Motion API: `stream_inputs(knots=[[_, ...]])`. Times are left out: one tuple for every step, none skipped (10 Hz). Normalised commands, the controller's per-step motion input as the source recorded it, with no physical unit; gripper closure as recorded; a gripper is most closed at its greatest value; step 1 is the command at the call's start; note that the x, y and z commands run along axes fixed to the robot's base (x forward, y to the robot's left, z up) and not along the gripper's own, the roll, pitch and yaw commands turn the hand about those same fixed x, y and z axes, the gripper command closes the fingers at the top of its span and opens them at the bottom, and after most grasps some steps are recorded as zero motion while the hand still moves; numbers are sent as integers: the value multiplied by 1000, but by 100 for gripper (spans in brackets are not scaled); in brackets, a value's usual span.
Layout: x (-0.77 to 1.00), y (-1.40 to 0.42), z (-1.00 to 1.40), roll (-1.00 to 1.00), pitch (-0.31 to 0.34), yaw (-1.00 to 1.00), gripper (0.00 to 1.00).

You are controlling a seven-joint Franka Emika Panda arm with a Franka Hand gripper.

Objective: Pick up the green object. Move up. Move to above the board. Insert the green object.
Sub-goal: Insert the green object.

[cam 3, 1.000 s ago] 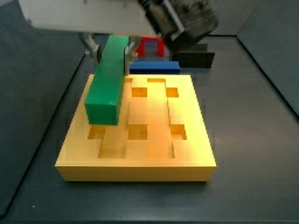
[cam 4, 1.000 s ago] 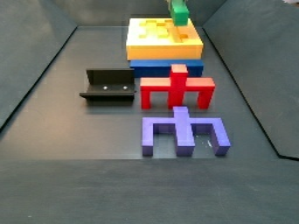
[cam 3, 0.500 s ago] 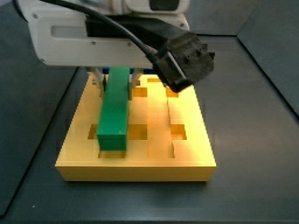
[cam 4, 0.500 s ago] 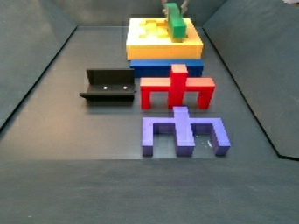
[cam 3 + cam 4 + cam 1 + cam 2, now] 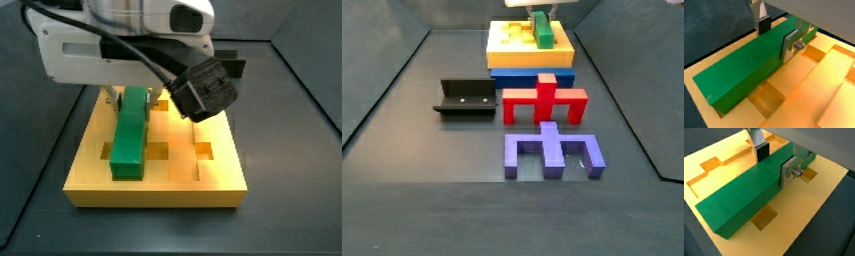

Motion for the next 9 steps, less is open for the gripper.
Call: stream_inputs(knots=[[-149, -80, -249, 36, -3, 0, 100], [146, -89, -340, 31, -4, 0, 100], [289, -89, -380, 0, -4, -11, 100], [177, -129, -294, -6, -36, -134, 100], [43, -9, -389, 0, -36, -143, 100], [-77, 17, -514, -4, -69, -40, 100], [-171, 14, -520, 0, -80, 0, 100], [0, -29, 0, 0, 0, 0, 100], [0, 0, 0, 0, 0, 0, 100]])
